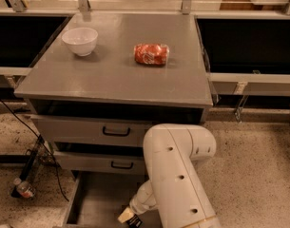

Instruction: Pick rxbar chocolate from bottom drawer and place on counter

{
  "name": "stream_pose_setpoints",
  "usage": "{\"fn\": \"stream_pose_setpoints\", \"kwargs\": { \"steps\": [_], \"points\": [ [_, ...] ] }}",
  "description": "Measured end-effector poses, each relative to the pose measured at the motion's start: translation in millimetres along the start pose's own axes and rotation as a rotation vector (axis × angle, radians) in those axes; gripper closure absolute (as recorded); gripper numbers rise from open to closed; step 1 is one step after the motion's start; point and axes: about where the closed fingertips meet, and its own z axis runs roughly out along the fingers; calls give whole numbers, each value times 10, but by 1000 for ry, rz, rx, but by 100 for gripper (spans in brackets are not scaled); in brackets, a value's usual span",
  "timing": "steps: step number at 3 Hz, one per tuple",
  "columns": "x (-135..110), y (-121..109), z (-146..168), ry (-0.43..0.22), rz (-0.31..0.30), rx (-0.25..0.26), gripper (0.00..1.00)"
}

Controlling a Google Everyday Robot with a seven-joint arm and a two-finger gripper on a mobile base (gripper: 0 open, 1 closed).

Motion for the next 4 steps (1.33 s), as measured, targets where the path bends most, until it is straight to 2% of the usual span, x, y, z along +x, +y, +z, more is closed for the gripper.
{"fn": "stream_pose_setpoints", "kwargs": {
  "steps": [1,2,3,4],
  "points": [
    [0,22,7,-1,-12,18,6],
    [0,22,7,-1,-12,18,14],
    [1,24,10,0,-12,18,37],
    [1,24,10,0,-12,18,35]
  ]
}}
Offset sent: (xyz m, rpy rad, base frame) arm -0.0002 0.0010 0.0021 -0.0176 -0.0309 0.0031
